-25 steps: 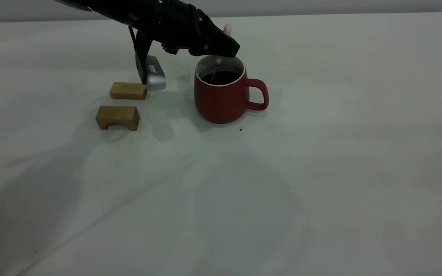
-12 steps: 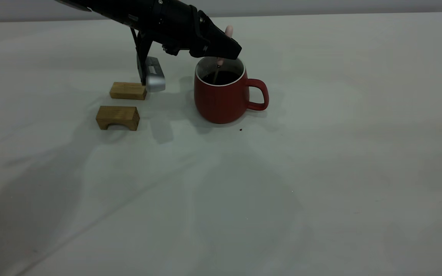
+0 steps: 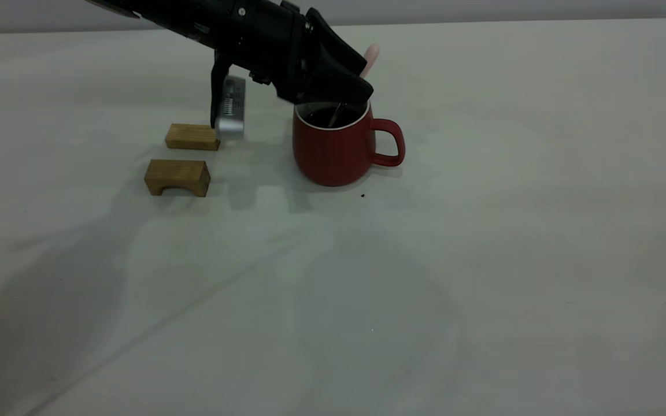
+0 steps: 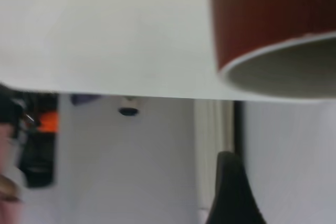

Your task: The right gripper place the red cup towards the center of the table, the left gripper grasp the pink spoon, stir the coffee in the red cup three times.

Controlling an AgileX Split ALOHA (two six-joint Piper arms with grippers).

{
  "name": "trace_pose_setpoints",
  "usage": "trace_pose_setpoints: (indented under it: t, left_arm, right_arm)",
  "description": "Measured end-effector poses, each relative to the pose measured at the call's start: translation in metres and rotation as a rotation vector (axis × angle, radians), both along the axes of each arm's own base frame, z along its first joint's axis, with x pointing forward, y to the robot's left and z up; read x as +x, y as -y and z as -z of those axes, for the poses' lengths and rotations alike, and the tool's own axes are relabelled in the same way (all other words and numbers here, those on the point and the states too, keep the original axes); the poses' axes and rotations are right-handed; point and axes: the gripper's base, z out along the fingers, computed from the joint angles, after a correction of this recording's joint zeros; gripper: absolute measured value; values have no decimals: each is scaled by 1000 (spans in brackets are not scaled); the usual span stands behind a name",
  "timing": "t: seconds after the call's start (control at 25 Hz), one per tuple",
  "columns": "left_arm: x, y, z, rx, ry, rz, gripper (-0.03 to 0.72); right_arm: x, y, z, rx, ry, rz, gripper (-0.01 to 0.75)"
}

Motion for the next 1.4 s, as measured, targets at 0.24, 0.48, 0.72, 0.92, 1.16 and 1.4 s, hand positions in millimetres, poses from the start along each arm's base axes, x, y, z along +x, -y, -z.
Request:
trace_pose_setpoints:
  t: [0.24, 0.48, 0.72, 0.92, 1.16, 1.4]
  left_arm:
    - [-1, -3, -30, 99, 412, 313, 569]
    - [-9, -14, -89, 263, 765, 665, 571]
    - [-26, -26, -169, 397, 1035, 878, 571]
    - [-56, -35, -242, 569, 1293, 1084, 571]
    - [-119, -70, -325, 911, 1496, 1334, 571]
    - [-206, -120, -338, 1174, 1429, 1410, 571]
  right_arm:
    - [0, 0, 0, -1, 0, 0, 582]
    - [0, 0, 0, -1, 0, 0, 582]
    - [0, 0, 0, -1, 0, 0, 582]
    - [0, 0, 0, -1, 0, 0, 582]
    - [0, 0, 0, -1, 0, 0, 582]
    - [0, 0, 0, -1, 0, 0, 582]
